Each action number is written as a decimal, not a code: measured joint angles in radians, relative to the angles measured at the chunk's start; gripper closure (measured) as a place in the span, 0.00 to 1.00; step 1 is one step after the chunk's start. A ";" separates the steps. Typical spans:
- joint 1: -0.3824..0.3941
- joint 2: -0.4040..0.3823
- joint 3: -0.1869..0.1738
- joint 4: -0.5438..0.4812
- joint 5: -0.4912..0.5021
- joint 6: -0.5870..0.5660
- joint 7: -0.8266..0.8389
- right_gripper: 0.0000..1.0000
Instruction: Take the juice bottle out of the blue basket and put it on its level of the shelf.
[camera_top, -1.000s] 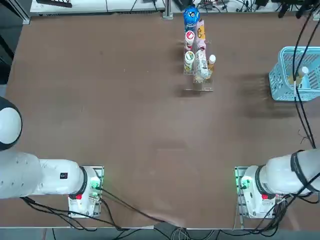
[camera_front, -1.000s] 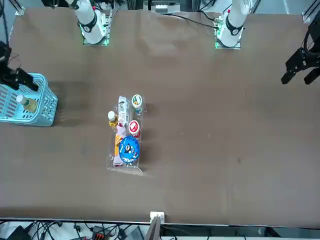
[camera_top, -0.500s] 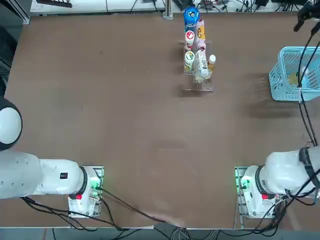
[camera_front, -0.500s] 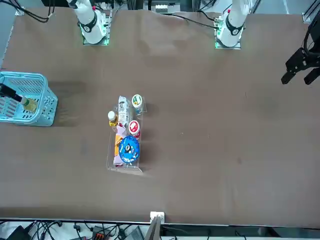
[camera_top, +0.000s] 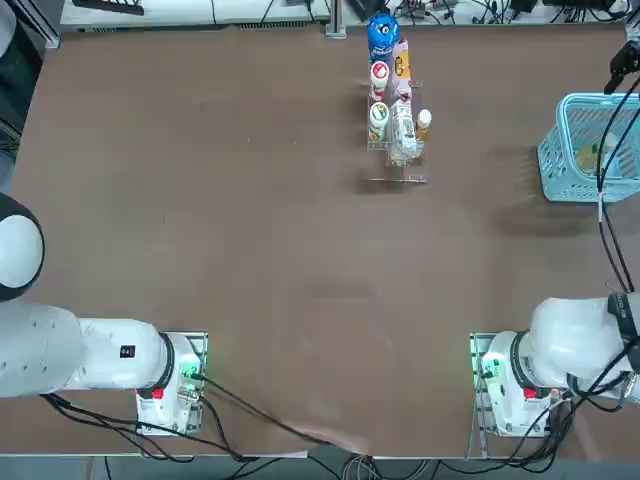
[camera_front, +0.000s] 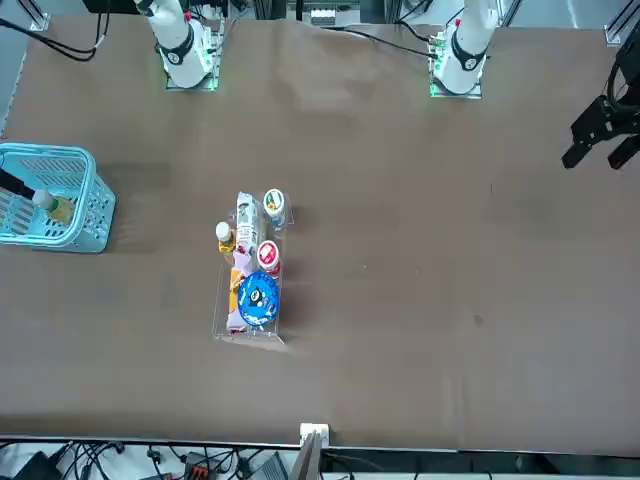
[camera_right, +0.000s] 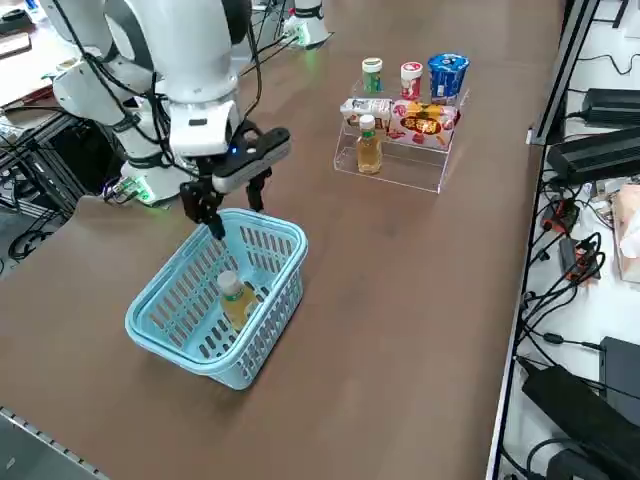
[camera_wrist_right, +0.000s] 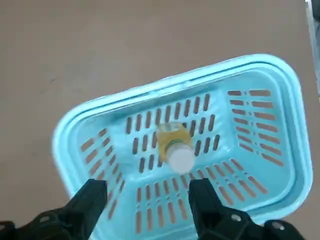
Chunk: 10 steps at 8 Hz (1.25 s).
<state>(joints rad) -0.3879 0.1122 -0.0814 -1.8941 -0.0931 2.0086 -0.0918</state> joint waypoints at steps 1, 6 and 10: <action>-0.028 0.000 0.000 -0.045 -0.001 0.072 0.000 0.00; -0.071 0.018 0.002 -0.168 -0.001 0.229 0.000 0.00; -0.071 0.058 0.003 -0.168 -0.001 0.252 0.000 0.00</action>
<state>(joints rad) -0.4593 0.1699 -0.0780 -2.0621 -0.0939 2.2606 -0.0913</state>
